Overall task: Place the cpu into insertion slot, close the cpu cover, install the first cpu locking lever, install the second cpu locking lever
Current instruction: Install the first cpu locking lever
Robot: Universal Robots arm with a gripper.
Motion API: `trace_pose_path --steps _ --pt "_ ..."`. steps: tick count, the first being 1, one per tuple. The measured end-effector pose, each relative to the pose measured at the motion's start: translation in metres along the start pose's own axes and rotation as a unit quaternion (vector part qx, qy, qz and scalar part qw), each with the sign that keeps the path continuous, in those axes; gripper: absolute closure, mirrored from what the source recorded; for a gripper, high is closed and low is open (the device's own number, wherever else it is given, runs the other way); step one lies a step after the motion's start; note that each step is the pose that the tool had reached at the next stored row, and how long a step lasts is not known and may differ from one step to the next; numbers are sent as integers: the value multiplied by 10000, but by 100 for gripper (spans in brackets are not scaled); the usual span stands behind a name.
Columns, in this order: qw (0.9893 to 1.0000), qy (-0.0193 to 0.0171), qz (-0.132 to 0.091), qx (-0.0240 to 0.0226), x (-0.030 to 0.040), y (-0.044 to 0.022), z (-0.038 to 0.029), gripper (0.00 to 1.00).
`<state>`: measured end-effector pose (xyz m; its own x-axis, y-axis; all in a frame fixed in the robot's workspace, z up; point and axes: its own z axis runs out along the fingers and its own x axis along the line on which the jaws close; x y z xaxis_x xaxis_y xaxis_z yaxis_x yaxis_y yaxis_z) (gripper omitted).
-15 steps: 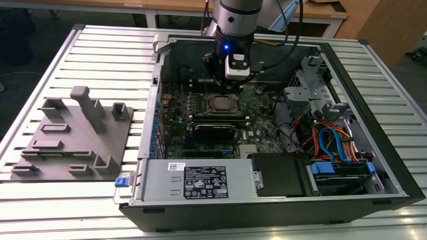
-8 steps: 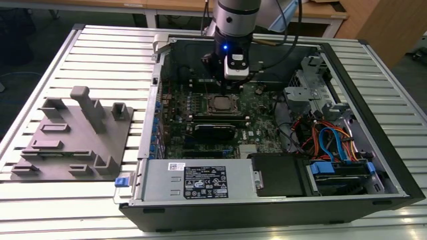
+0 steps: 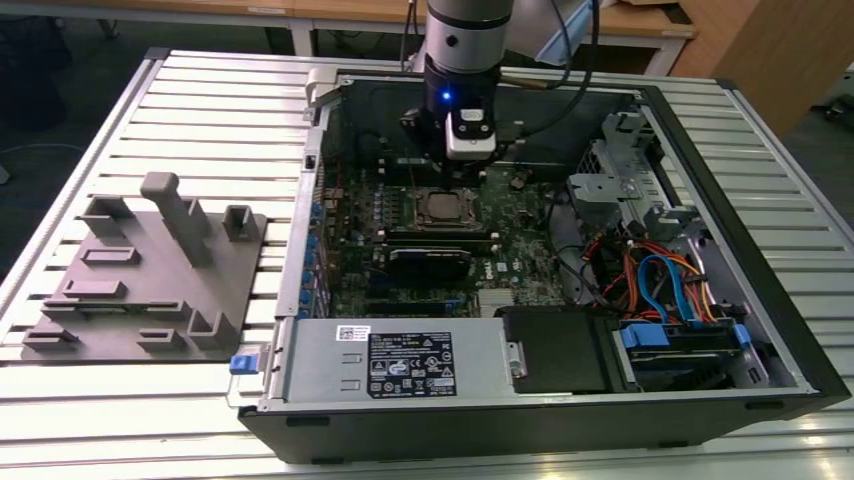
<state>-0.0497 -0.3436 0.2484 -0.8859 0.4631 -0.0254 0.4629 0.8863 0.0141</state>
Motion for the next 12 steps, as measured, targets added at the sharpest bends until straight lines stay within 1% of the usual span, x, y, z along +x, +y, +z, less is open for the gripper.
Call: trace_pose_path --steps 2,5,10,12 --pt "9998 3 -179 -4 0 0 0 90" --pt "9992 6 -410 -10 0 0 0 90" --pt "9975 10 -705 -18 0 0 0 90" --pt "9969 11 -780 -20 0 -1 0 90"
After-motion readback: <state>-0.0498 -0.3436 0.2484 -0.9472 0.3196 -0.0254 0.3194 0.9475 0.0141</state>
